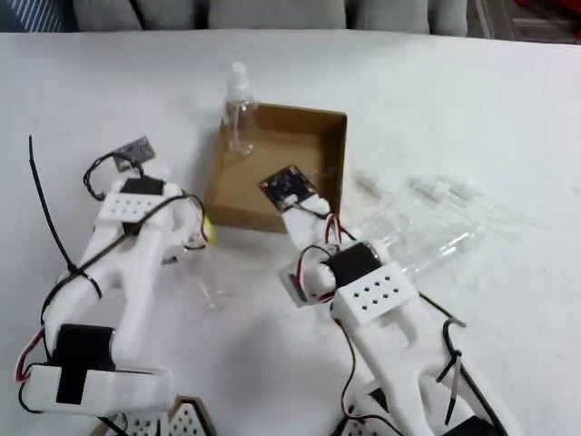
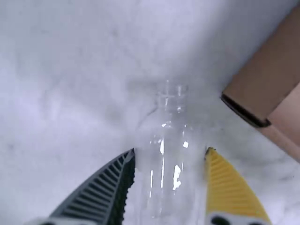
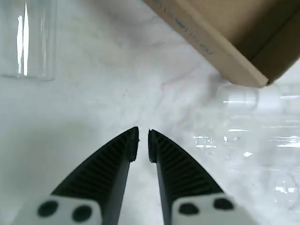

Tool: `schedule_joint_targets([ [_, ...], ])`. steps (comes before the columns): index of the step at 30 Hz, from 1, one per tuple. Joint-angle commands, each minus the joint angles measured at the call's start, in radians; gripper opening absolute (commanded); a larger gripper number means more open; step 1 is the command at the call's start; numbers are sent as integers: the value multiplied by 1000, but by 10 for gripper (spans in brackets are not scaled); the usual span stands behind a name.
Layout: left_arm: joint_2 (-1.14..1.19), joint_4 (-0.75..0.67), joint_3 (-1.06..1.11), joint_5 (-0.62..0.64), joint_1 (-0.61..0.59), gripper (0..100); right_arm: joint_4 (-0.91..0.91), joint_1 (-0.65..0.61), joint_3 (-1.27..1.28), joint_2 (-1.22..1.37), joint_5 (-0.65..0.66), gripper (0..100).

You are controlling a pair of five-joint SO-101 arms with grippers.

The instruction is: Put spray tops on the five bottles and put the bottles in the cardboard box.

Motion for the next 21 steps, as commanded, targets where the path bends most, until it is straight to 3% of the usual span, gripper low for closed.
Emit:
schedule_joint_targets([
  [1, 12, -26, -34, 6, 8, 226, -13, 8, -5, -27, 14, 17],
  [9, 13, -26, -32, 8, 10, 299, -13, 8, -5, -27, 14, 17],
  [21, 104, -87, -41, 11, 10, 280, -13, 7, -5, -27, 14, 17],
])
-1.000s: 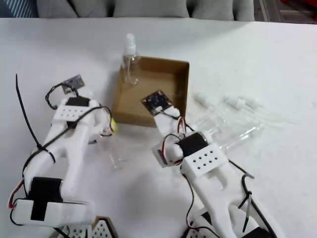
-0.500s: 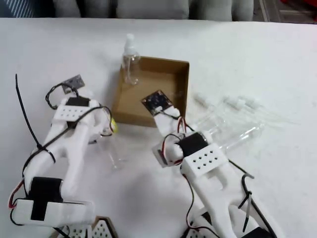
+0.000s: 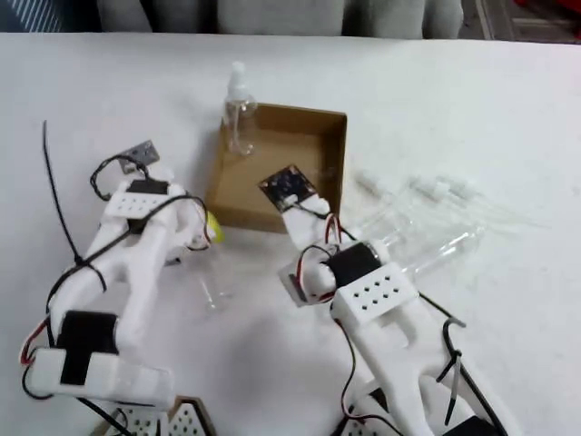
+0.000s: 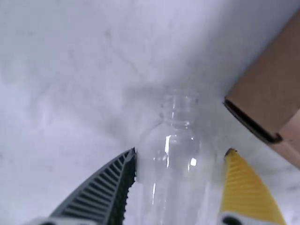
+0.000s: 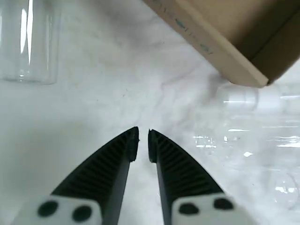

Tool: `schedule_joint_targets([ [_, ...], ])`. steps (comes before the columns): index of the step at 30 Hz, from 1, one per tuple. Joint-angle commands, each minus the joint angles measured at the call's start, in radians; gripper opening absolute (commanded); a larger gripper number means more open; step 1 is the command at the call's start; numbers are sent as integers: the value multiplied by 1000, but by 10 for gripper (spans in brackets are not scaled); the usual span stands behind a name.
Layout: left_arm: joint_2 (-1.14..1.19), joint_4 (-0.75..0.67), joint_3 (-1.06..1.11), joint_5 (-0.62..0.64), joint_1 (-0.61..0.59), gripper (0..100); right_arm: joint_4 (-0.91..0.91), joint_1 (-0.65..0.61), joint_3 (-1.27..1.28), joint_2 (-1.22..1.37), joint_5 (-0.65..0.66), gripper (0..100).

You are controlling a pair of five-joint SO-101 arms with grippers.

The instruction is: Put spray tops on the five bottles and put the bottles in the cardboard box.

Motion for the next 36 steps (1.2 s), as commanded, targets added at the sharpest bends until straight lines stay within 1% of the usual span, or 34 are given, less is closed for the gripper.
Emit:
schedule_joint_targets([
  [1, 28, -23, -51, 11, 7, 279, -13, 7, -5, -27, 14, 17],
  [13, 88, -32, -61, 6, 10, 269, -13, 8, -5, -27, 14, 17],
  [15, 88, -34, -61, 6, 10, 205, -13, 10, -5, -27, 14, 17],
  [17, 88, -48, -60, 0, 12, 87, -13, 13, -5, -27, 14, 17],
  [18, 88, -57, -60, -23, 12, 25, -12, 15, -5, -27, 14, 17],
  [19, 88, -61, -60, -52, 13, 12, -12, 15, -5, -27, 14, 17],
  [21, 84, -58, -55, -92, 21, 54, -12, 25, -5, -27, 14, 17],
  [23, 82, -38, -58, -144, 28, 35, -7, 51, -11, -38, 14, 17],
  [25, 76, -18, -69, -224, 31, 19, 5, 114, -35, -45, 11, 17],
  [28, 38, -17, -74, -371, 25, 21, 70, 222, -112, -45, 3, 17],
  [30, 5, -17, -72, -463, 25, 21, 79, 275, -137, -45, -11, 17],
  [33, -36, -17, -51, -572, 31, 21, 35, 341, -140, -45, -8, 18],
  [36, -74, -20, -25, -623, 31, 21, -67, 406, -107, -41, 31, 18],
])
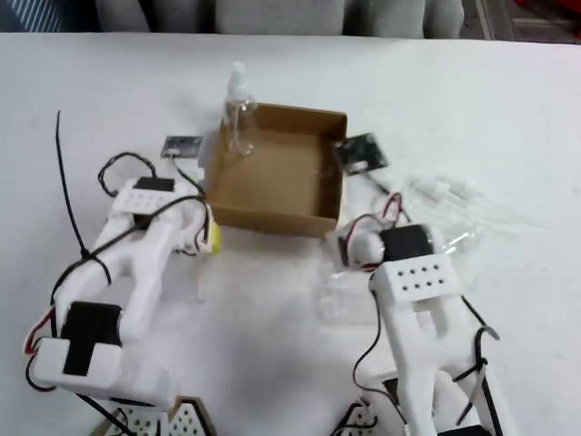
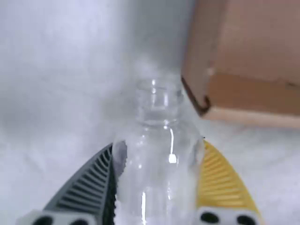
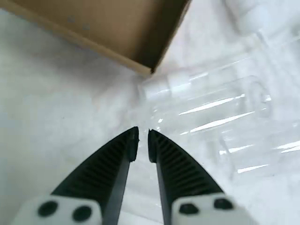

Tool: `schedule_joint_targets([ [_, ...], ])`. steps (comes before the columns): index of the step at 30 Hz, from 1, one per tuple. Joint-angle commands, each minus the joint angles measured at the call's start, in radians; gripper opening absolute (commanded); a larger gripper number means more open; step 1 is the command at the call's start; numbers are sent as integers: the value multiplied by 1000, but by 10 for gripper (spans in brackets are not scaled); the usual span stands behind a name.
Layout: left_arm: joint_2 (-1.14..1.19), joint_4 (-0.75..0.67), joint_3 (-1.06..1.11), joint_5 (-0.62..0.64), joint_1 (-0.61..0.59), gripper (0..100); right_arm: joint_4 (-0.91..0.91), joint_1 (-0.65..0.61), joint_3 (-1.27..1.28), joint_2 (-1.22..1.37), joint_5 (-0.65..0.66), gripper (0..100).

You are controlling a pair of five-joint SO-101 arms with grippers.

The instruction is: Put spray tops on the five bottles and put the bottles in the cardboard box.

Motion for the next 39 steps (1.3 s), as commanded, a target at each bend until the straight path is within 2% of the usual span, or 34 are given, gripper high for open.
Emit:
schedule_joint_targets([
  [1, -90, 12, 9, -66, 13, 21, -137, 85, -2, -15, 52, 18],
  [4, -113, 12, 26, -100, 8, 22, -260, 170, 14, 35, 155, 17],
  [6, -116, 14, 28, -127, 8, 22, -255, 203, -51, 97, 206, 17],
  [14, -114, 14, 28, -195, 7, 22, -19, 191, -574, 616, 425, 19],
  [18, -113, 12, 28, -204, -7, 21, 33, 193, -793, 825, 494, 23],
  [21, -113, 11, 28, -204, -19, 22, 48, 197, -899, 931, 532, 73],
  [33, -113, 11, 28, -218, -18, 22, 45, 191, -1033, 1110, 721, 212],
  [39, -113, 11, 28, -218, -16, 22, 10, 182, -1033, 1159, 781, 180],
])
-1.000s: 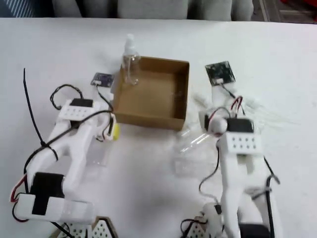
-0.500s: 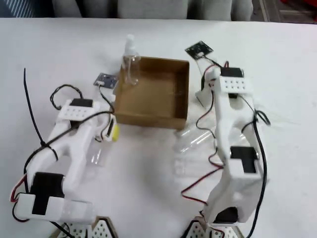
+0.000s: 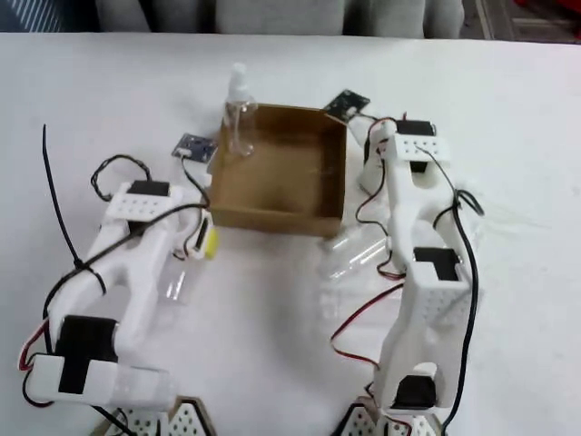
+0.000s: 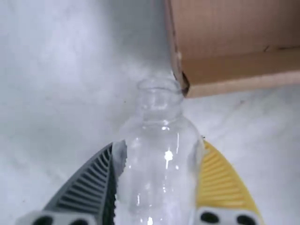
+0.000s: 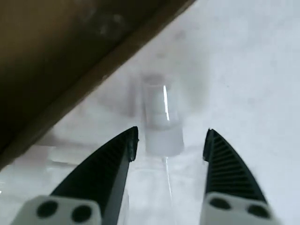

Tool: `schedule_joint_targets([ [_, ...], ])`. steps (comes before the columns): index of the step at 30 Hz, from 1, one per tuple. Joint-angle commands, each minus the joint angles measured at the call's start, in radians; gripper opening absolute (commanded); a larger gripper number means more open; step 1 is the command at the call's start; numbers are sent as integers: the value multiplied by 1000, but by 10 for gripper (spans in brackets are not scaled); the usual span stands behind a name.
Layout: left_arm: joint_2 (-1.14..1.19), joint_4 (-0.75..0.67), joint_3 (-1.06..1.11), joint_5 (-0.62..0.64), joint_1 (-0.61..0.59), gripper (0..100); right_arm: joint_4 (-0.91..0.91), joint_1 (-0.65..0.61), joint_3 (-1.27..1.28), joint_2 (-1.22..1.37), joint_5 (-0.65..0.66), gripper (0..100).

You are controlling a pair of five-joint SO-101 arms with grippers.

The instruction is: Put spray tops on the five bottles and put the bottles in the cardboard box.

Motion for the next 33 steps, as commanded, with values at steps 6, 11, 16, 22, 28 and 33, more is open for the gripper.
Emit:
schedule_joint_targets([
  [6, -51, 11, -6, -14, -5, 22, -51, -7, -86, 65, 25, 163],
  [11, -51, 11, -6, -14, -8, 22, -45, -2, -161, 130, 18, 115],
  [16, -51, 11, -5, -14, -8, 21, 35, 22, -273, 145, -44, 29],
  [22, -59, 9, 12, -14, -4, 21, 214, 74, -537, 142, -196, 15],
  [28, -62, 12, 14, -32, -7, 21, 562, 96, -902, 142, -402, 15],
  [33, -62, 11, 20, -32, -2, 21, 585, 154, -899, 71, -534, 15],
])
